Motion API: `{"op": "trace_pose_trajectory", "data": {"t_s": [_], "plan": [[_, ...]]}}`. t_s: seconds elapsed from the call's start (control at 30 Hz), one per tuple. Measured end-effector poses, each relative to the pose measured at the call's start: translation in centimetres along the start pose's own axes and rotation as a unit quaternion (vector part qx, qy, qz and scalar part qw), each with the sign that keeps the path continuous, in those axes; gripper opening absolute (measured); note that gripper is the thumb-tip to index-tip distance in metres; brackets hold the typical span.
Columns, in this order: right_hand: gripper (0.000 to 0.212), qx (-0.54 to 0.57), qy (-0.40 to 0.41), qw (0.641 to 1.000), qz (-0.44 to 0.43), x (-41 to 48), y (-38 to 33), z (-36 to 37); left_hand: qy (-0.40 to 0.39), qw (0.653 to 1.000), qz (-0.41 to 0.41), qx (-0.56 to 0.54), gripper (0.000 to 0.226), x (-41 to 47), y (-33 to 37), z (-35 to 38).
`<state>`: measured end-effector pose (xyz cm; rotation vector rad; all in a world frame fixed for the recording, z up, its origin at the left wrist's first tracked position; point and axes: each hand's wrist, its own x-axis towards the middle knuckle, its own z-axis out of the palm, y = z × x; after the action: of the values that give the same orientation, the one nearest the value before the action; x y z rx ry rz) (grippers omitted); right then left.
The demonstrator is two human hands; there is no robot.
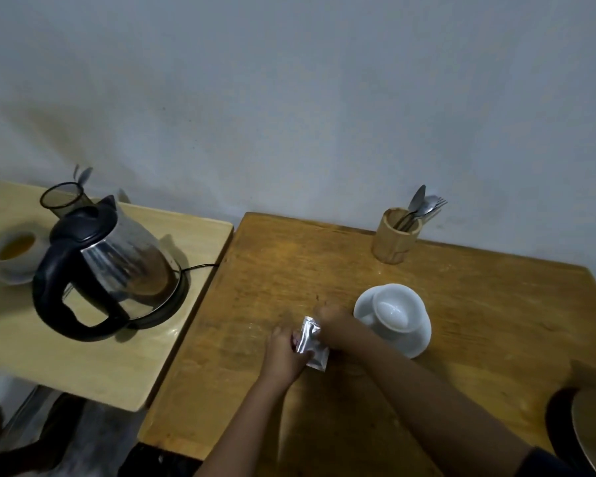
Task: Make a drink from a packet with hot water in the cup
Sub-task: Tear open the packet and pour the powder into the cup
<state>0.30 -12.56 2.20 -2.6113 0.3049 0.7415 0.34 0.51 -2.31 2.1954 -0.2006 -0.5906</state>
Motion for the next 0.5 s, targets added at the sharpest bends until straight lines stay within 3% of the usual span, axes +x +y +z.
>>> {"op": "trace_pose_trajectory", "data": {"t_s": [0.07, 0.17, 0.33, 0.5], "plan": [[0.005, 0.009, -0.008, 1.0, -0.002, -0.1, -0.4, -0.9, 0.003, 0.998, -0.004, -0.062, 0.027, -0.1, 0.1, -0.6], [0.014, 0.038, -0.013, 0.999, -0.021, -0.9, -0.9, -2.9, -0.029, 0.989, -0.002, -0.147, 0.008, -0.7, 1.2, -2.2], [0.029, 0.095, 0.052, 0.99, -0.088, -3.4, -1.0, -6.8, -0.059, 0.975, 0.068, -0.201, 0.009, -0.6, 3.7, -4.8], [0.02, 0.09, 0.125, 0.981, -0.116, -5.5, -1.6, -10.1, -0.056, 0.965, 0.123, -0.225, 0.011, -0.1, 6.8, -6.3]]}}
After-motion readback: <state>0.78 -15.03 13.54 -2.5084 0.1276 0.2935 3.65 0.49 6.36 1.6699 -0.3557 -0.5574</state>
